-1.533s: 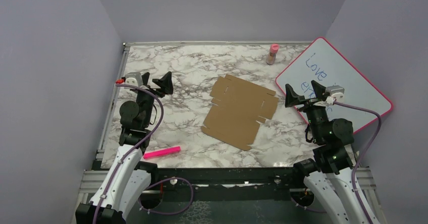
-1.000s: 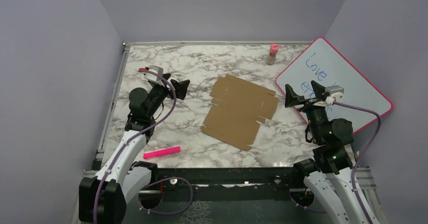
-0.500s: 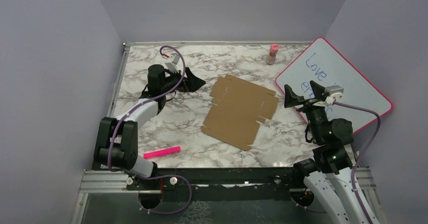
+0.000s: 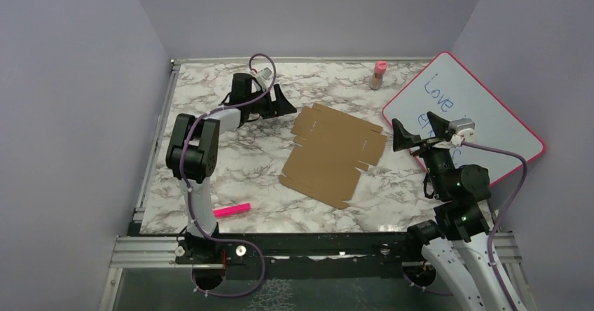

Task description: Fold the paper box

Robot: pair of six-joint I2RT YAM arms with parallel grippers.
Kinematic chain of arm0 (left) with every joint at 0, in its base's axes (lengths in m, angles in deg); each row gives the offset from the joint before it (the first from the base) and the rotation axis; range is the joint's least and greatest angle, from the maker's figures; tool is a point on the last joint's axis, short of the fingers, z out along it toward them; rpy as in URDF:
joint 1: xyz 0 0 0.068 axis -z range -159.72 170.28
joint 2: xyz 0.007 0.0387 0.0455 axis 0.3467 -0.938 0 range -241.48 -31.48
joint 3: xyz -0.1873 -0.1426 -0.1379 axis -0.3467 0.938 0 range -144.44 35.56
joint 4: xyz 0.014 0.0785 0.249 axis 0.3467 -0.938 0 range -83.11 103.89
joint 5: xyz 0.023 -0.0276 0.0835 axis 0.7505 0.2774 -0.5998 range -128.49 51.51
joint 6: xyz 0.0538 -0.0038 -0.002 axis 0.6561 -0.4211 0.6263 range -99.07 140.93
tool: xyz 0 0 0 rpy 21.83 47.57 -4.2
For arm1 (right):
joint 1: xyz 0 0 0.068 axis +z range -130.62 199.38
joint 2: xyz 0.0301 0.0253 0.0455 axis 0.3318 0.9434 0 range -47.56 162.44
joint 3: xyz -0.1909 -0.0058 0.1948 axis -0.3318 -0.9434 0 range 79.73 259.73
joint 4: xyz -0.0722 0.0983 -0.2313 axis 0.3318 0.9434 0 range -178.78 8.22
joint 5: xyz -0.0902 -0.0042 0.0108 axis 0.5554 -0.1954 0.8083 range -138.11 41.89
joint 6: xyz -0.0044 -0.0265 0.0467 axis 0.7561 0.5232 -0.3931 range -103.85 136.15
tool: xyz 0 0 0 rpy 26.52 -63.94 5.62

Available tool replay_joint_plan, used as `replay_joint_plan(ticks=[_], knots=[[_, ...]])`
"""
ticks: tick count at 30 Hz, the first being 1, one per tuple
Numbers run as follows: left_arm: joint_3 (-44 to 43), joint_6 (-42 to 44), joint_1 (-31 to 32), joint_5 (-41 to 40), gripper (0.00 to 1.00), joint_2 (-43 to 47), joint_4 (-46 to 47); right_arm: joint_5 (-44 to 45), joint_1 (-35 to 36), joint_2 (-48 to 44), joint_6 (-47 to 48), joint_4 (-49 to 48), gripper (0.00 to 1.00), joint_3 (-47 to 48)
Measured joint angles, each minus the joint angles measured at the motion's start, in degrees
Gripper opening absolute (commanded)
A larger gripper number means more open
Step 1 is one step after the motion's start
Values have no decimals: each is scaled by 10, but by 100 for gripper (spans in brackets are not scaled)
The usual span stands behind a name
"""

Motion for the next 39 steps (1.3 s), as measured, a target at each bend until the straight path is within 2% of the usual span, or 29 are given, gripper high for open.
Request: replay_joint_plan(ticks=[4, 11, 20, 30, 34, 39], knots=[[-87, 48, 13, 0, 66, -65, -79, -5, 0, 0, 0, 0, 100, 0], [-192, 109, 26, 16, 54, -130, -167, -7, 0, 0, 0, 0, 100, 0], [-282, 143, 32, 31, 40, -210, -243, -8, 0, 0, 0, 0, 100, 0], [-295, 156, 33, 52, 16, -219, -276, -12, 0, 0, 0, 0, 100, 0], [-293, 162, 34, 56, 0, -219, -276, -16, 0, 0, 0, 0, 100, 0], [-267, 165, 35, 63, 0, -216, -274, -18, 0, 3, 0, 0, 100, 0]])
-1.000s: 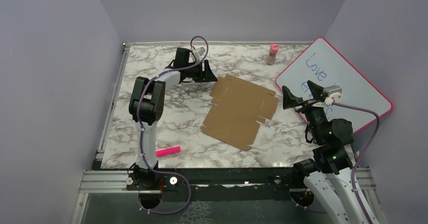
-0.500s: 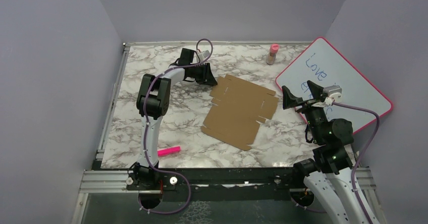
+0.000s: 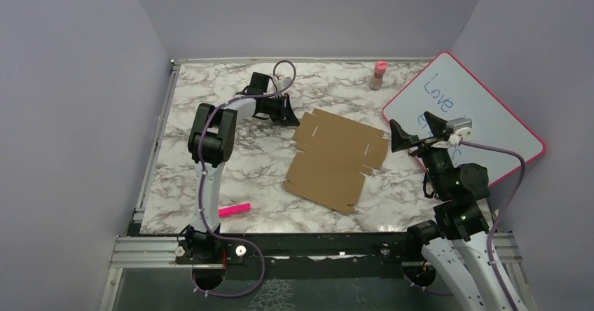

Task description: Fold the paper box

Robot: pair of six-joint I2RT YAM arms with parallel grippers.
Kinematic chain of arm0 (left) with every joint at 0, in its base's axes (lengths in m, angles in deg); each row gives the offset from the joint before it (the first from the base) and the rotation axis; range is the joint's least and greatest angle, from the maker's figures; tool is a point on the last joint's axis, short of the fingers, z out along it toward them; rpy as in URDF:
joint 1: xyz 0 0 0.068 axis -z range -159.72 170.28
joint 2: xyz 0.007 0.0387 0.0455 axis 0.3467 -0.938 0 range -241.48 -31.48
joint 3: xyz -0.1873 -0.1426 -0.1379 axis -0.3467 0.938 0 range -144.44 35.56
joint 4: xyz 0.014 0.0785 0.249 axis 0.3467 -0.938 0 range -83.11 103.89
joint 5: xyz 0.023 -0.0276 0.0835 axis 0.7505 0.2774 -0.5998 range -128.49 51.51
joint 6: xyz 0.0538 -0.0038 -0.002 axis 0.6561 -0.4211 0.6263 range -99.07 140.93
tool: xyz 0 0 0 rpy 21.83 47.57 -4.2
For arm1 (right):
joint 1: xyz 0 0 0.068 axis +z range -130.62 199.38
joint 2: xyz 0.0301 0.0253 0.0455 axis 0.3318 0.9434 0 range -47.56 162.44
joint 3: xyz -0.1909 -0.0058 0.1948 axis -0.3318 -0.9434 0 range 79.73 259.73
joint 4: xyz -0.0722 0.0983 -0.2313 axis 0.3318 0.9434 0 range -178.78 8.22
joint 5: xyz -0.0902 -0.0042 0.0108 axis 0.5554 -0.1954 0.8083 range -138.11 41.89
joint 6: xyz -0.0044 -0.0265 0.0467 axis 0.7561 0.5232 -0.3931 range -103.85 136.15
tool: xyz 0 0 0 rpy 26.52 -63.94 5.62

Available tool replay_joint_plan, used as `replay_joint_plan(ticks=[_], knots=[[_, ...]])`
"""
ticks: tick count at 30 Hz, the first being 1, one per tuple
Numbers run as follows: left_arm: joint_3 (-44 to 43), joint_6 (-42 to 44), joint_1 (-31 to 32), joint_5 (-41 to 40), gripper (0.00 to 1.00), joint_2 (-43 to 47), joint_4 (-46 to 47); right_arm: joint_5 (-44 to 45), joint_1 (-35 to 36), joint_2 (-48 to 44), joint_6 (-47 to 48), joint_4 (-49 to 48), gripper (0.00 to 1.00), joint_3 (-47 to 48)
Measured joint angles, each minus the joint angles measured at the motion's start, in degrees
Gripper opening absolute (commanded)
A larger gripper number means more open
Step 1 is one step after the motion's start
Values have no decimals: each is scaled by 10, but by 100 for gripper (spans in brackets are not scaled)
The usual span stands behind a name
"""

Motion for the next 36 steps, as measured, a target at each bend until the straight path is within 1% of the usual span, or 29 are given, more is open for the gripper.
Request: replay_joint_plan(ticks=[5, 11, 17, 21, 29, 32, 36], knots=[[68, 2, 0, -5, 0, 47, 1, -11, 0, 10, -1, 1, 100, 0], [197, -7, -3, -46, 0, 137, 6, -45, 0, 38, -23, 4, 100, 0], [329, -38, -10, -98, 0, 238, 39, -77, 0, 73, -40, 14, 100, 6], [412, -67, -19, -121, 0, 294, 70, -103, 0, 109, -47, 28, 100, 25], [510, -98, -49, -183, 0, 394, 99, -141, 0, 213, -72, 49, 100, 80], [517, -103, -61, -199, 10, 412, 99, -160, 0, 263, -86, 60, 100, 92], [517, -108, -63, -212, 27, 423, 104, -189, 0, 320, -105, 61, 100, 92]])
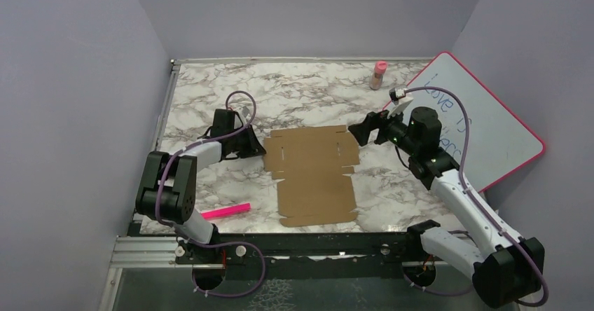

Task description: Fold the paper box

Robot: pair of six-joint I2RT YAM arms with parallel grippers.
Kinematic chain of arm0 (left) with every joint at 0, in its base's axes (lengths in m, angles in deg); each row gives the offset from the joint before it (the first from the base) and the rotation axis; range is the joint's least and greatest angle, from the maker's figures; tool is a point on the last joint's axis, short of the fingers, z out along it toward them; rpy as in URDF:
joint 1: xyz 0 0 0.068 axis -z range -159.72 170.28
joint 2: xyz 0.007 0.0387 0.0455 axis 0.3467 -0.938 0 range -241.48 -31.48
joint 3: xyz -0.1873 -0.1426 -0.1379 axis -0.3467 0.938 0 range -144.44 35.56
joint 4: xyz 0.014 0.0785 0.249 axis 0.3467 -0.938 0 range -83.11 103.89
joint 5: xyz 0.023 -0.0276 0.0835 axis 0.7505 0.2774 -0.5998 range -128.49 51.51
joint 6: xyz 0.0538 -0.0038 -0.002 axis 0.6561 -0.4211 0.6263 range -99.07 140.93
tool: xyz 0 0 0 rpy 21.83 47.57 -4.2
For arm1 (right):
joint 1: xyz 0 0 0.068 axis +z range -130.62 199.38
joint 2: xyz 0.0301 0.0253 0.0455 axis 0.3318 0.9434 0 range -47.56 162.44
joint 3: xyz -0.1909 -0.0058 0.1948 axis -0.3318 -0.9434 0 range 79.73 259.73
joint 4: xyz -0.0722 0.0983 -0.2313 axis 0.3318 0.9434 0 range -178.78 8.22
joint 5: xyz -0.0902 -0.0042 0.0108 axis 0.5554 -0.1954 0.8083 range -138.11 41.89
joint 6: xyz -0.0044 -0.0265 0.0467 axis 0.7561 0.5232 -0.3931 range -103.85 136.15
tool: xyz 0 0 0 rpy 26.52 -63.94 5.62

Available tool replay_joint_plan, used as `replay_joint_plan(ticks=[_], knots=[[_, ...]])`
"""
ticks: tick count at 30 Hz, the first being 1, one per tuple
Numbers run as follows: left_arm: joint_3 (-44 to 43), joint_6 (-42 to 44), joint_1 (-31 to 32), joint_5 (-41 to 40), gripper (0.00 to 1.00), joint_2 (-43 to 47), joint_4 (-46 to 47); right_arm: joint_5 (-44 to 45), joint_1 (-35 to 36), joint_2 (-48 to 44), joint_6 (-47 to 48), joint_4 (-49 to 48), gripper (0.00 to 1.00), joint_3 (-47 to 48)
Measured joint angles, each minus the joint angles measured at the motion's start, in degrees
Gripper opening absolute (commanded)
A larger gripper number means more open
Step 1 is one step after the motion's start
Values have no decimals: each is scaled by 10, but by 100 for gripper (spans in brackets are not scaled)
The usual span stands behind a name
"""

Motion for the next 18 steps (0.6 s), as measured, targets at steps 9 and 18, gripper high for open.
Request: replay_joint_plan(ticks=[9, 18], knots=[[-4, -21, -8, -19, 63, 42, -2, -43, 0, 102, -35, -40, 98, -4], [-61, -71, -17, -4, 71, -3, 56, -67, 2, 232, -71, -113, 97, -5]])
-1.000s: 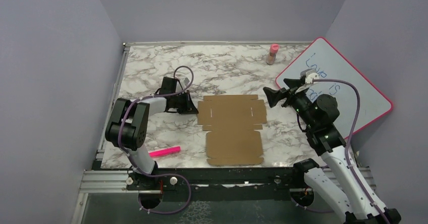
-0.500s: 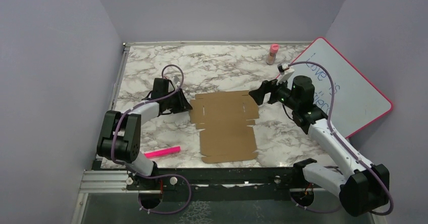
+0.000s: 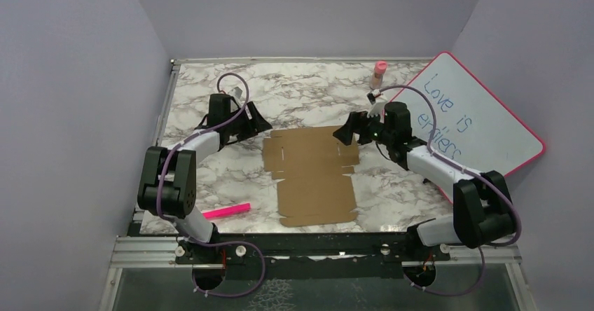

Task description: Fold the paper box

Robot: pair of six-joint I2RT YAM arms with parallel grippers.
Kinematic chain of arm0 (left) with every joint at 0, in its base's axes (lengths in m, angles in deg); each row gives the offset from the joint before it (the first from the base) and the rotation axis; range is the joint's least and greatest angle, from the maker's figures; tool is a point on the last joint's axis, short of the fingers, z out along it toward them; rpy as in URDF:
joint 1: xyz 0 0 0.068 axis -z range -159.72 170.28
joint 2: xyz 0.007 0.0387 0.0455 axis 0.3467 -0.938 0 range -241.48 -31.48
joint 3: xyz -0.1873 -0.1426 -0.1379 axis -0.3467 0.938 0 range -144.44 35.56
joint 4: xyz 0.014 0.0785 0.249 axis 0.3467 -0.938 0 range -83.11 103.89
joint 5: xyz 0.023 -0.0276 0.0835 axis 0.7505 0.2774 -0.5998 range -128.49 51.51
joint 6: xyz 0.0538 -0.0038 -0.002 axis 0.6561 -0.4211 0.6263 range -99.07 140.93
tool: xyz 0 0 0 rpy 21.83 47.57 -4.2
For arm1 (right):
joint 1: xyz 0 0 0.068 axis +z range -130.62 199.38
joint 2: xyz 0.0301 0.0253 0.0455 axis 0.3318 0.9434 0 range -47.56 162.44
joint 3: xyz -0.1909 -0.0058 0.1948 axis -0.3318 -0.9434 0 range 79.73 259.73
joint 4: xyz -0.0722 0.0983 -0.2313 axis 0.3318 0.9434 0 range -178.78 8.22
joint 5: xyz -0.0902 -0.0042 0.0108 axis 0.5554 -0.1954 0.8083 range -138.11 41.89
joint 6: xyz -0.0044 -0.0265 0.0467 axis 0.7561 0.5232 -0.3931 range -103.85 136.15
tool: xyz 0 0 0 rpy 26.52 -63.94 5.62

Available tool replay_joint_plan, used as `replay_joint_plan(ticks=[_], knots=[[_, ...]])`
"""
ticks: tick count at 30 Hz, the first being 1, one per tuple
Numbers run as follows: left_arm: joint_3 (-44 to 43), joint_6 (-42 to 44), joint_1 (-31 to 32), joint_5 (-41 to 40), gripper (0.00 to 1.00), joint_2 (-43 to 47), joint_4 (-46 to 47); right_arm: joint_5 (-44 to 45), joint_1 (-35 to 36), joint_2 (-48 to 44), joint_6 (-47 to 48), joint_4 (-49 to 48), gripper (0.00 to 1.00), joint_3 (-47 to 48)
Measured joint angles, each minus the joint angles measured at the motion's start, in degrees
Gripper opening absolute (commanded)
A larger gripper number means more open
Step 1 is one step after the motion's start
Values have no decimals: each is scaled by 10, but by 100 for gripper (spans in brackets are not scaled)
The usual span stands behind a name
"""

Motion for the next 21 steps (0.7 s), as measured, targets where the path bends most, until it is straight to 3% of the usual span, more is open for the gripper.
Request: replay_joint_plan(ticks=[8, 21], knots=[[-55, -33, 0, 31, 72, -100, 23, -15, 2, 82, -37, -69, 96, -5], [-89, -42, 1, 58, 72, -153, 26, -76, 22, 228, -101, -156, 94, 40]])
